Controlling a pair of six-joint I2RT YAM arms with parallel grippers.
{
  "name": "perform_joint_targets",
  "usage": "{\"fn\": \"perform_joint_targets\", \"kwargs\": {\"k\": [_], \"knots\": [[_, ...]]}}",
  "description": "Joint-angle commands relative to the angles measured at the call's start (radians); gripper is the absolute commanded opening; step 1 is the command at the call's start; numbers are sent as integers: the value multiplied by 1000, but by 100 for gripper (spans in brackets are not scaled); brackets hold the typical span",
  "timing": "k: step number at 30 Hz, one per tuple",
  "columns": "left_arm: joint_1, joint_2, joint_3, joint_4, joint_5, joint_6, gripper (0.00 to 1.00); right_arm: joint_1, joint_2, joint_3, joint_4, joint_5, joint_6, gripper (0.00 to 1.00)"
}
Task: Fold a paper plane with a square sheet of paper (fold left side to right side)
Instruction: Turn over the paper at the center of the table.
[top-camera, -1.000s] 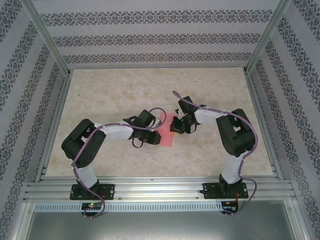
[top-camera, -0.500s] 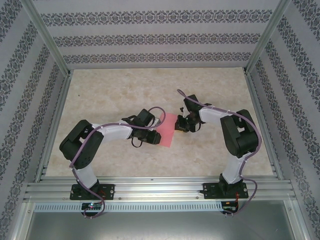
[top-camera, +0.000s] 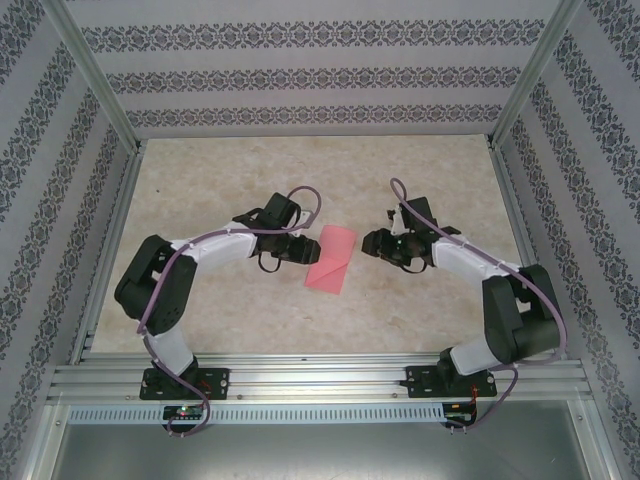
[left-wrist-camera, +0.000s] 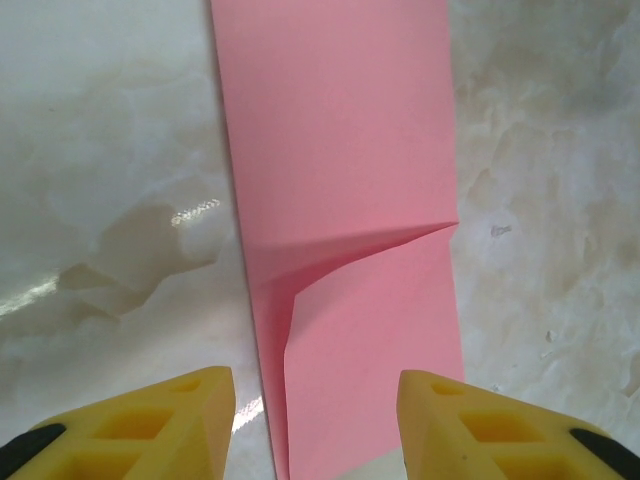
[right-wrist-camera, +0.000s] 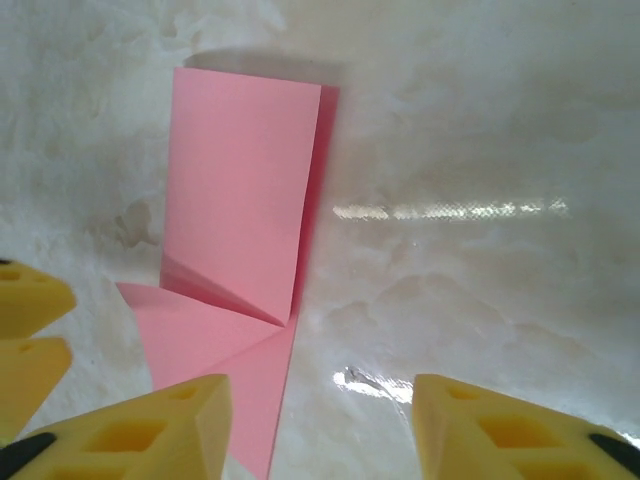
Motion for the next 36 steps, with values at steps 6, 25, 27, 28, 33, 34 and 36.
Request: {"fn": "perform_joint_targets", "kwargs": {"k": [6, 25, 27, 28, 33, 34, 36], "knots": [[4, 114, 106, -4, 75, 39, 47, -40, -94, -102, 169, -64, 62, 58], [5, 131, 110, -2, 36, 50, 14, -16, 14, -99, 279, -169, 99, 54], [6, 119, 104, 1, 27, 50, 10, -7, 39, -93, 300, -176, 110, 54], [6, 113, 101, 4, 21, 49, 9, 1, 51, -90, 311, -181, 116, 54], [12, 80, 83, 11, -1, 44, 9, 34, 120, -63, 351, -202, 133, 53], [13, 76, 81, 11, -1, 42, 9, 42, 132, -56, 355, -203, 135, 53], [15, 72, 76, 13, -3, 43, 10, 54, 155, -37, 362, -206, 138, 53]]}}
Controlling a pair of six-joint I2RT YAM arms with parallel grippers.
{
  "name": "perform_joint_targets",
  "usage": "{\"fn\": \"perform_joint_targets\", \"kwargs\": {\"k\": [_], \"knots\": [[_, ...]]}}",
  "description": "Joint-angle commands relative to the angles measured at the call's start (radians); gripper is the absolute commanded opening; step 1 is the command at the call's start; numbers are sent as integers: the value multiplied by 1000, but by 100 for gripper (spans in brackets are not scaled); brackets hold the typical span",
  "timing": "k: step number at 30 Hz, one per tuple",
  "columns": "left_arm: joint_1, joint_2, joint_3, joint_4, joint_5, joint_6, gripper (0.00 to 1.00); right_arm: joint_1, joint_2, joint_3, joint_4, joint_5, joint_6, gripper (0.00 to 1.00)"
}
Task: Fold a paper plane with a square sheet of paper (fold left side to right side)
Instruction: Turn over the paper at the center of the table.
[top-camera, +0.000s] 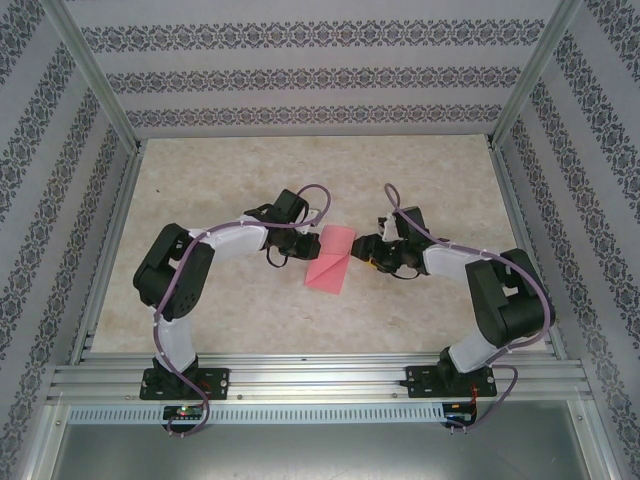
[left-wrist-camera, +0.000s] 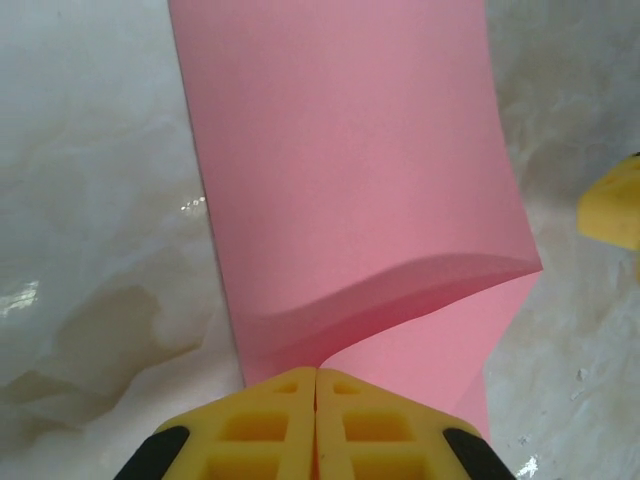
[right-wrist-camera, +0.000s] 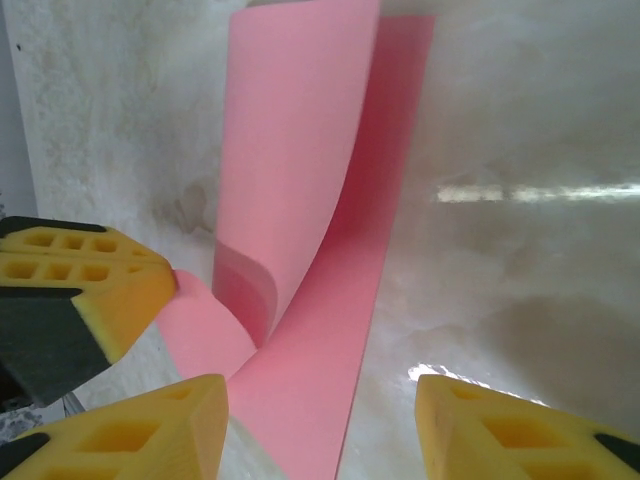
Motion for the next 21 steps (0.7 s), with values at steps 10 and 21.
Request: {"fn": "perform_joint_targets", "kwargs": {"k": [10, 21], "knots": [[15, -33, -12, 20, -15, 2, 12, 61, 119, 107, 107, -62, 52, 50], [17, -28, 1, 33, -35, -26, 25, 93, 158, 108, 131, -98, 114, 39]]}}
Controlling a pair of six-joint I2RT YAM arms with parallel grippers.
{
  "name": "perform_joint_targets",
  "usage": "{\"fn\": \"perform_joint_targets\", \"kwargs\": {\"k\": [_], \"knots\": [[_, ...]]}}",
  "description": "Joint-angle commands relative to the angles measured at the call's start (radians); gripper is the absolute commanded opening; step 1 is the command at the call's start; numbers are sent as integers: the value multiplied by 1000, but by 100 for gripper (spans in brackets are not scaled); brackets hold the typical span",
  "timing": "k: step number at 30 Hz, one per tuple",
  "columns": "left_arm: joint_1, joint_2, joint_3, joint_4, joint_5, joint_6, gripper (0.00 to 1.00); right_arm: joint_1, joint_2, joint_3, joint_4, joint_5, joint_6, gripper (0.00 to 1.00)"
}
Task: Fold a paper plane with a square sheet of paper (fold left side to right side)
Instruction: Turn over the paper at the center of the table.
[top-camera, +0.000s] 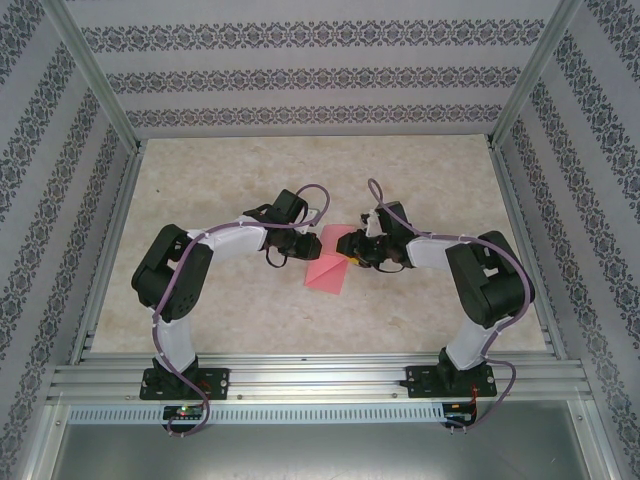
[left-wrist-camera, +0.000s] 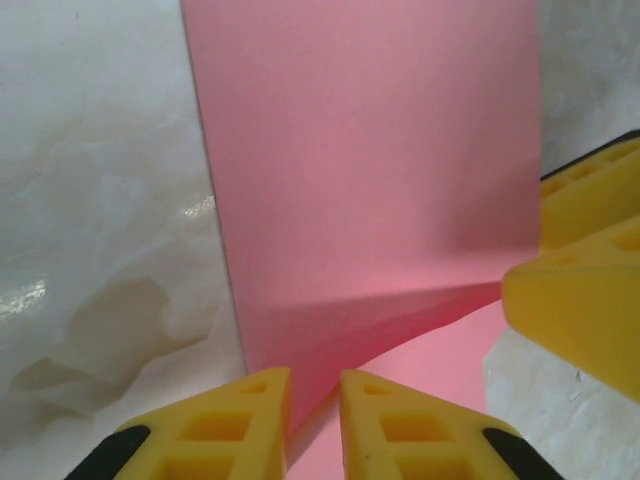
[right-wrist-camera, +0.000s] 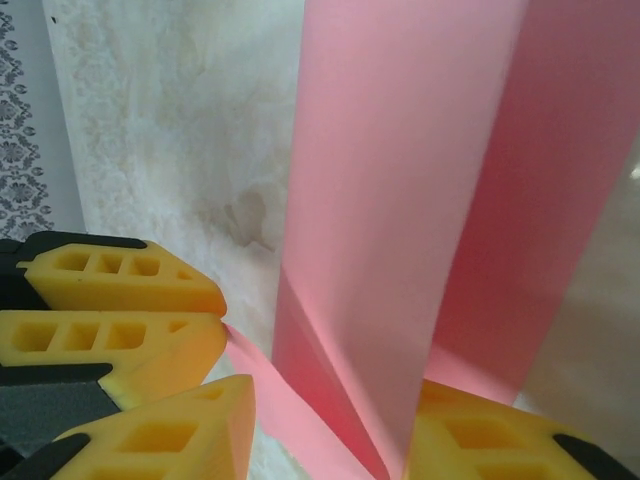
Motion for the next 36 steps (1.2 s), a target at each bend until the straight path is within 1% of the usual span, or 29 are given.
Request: {"fn": "perform_joint_targets", "kwargs": {"k": [1, 4, 9, 11, 15, 17, 19, 22, 23, 25, 28, 32, 36], "knots": [[17, -27, 7, 32, -31, -16, 27, 16, 13, 25, 22, -34, 9, 39], [24, -48, 7, 34, -45, -28, 32, 16, 9, 32, 2, -35, 1, 37], [45, -110, -3, 19, -77, -38, 46, 17, 9, 43, -36, -35, -17, 32], [56, -147, -16, 16, -96, -45, 54, 17, 6, 48, -46, -33, -22, 27], [78, -209, -33, -7, -118, -62, 64, 17, -6, 57, -49, -37, -23, 17], [86, -257, -52, -11, -147, -77, 72, 12, -21, 60, -54, -31, -29, 10], [95, -310, -82, 1, -168, -106, 82, 6, -47, 60, -49, -21, -29, 5], [114, -401, -129, 26, -186, -156, 98, -17, -100, 61, -42, -24, -30, 1], [122, -432, -143, 35, -186, -172, 100, -30, -128, 60, -38, -31, -31, 0], [140, -490, -164, 48, -177, -202, 100, -62, -177, 61, -26, -54, -30, 0], [176, -562, -168, 71, -106, -245, 100, -122, -255, 76, -19, -109, -30, 0], [221, -595, -137, 187, 128, -338, 100, -197, -343, 117, 28, -199, 2, 1], [224, -554, -62, 322, 331, -447, 100, -229, -385, 210, 105, -282, 81, 1]]}}
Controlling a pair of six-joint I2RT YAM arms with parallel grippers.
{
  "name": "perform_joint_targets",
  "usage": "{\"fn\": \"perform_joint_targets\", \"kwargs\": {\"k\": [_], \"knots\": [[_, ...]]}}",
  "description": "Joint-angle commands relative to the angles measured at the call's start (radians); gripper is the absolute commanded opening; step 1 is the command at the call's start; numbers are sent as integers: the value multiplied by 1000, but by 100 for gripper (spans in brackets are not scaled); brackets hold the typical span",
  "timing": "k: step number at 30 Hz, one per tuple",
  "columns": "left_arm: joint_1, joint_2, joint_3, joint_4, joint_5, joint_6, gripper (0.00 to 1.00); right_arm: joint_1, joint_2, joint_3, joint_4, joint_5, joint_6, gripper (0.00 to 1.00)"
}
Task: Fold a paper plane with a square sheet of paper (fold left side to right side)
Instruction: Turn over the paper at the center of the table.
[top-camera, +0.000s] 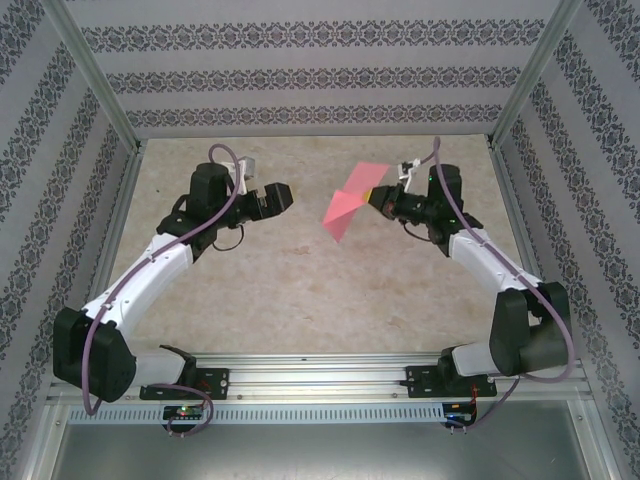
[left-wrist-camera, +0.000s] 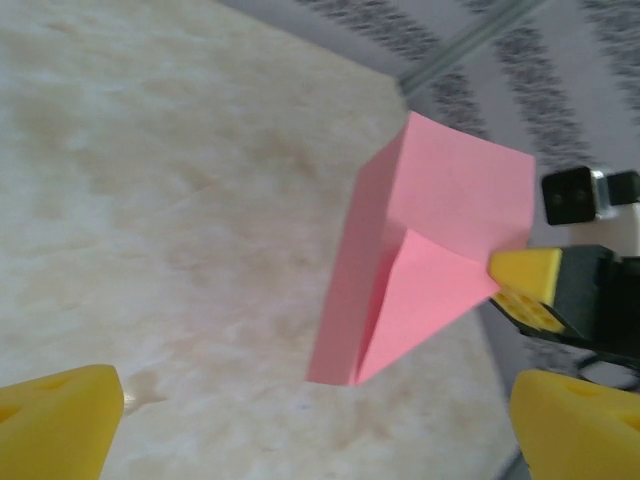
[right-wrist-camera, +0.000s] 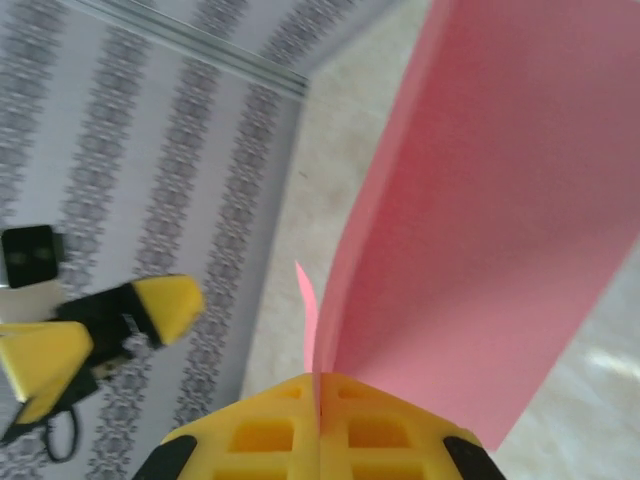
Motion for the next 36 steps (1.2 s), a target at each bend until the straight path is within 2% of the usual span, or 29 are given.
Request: {"fn": "perform_joint_targets", "kwargs": {"k": [1, 6, 11, 16, 19, 24, 29, 33, 36], "knots": [[3, 27, 70, 213, 249, -151, 100, -7, -37, 102, 104, -118, 62, 2], [-1, 73, 123, 419, 357, -300, 100, -3, -36, 215, 201, -186, 184, 2], [-28, 115, 167, 511, 412, -377, 100, 17, -43, 253, 298, -195, 287, 3], [-58, 149, 211, 536, 441, -410, 98, 42, -49, 270, 340, -191, 332, 4], [-74, 162, 230, 554, 462, -424, 88, 53, -54, 265, 352, -178, 343, 4], [-78, 166, 226, 548, 464, -426, 61, 52, -55, 252, 358, -164, 347, 5], [-78, 159, 209, 550, 458, -426, 40, 51, -52, 232, 331, -161, 332, 6], [-78, 148, 196, 520, 452, -407, 23, 44, -67, 221, 249, -145, 275, 14], [-78, 139, 195, 438, 431, -351, 20, 24, -81, 218, 172, -135, 224, 21]]}}
